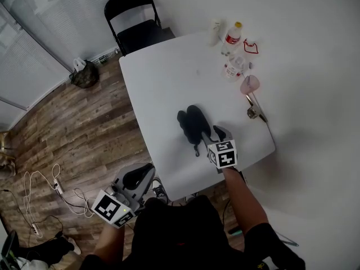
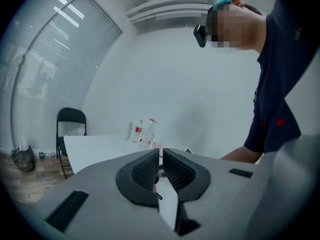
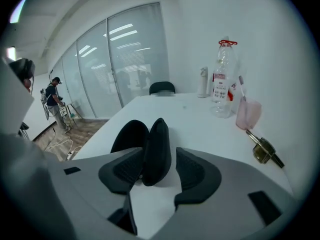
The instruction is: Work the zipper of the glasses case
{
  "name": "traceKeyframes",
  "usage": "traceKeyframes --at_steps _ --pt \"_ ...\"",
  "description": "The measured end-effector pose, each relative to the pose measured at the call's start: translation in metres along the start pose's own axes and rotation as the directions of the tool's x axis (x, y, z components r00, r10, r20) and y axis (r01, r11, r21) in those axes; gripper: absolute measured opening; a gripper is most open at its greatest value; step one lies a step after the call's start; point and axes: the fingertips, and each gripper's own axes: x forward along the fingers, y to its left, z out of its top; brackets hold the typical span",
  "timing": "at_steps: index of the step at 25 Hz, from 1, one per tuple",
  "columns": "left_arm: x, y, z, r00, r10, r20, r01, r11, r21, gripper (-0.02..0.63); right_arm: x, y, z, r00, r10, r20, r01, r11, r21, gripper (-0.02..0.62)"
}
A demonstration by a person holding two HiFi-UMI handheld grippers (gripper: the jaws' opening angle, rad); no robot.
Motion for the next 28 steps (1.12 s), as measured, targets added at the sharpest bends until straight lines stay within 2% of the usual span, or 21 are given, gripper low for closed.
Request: traceKeyframes --at_steps 6,7,8,16,23,28 --pt "0.001 0.002 -0.008 1.0 -0.011 -0.018 0.011 1.0 -0.003 0.038 0.03 -0.011 -0.015 0.997 -0.026 -0.072 0.025 1.0 -0.013 0.197" --pt "0.001 0.003 -0.01 1.0 -0.007 -0.022 0.007 1.0 -0.007 0.038 0.031 -0.013 -0.015 0.997 -0.037 -0.071 0.036 0.999 -0.016 0.165" --pt "0.002 0.004 -0.012 1.0 -0.003 -0.026 0.003 1.0 -0.011 0.038 0.03 -0.015 -0.014 0.997 -0.049 -0.065 0.048 0.999 -0.014 0.092" --pt "0.01 0.007 -0.021 0.999 -0.008 -0.036 0.007 1.0 -0.023 0.038 0.02 -0.021 -0.012 0.997 -0.071 -0.004 0.072 0.995 0.075 0.049" --pt "0.009 0.01 -0.017 0.999 -0.031 -0.01 0.03 0.997 -0.069 0.039 -0.009 -0.008 0.011 0.996 0.002 0.092 -0.024 0.972 0.232 0.04" --pt "0.008 0.007 -0.01 0.997 -0.064 0.032 0.067 0.992 -0.111 0.04 -0.047 0.002 0.048 0.976 0.064 0.21 -0.13 0.94 0.316 0.04"
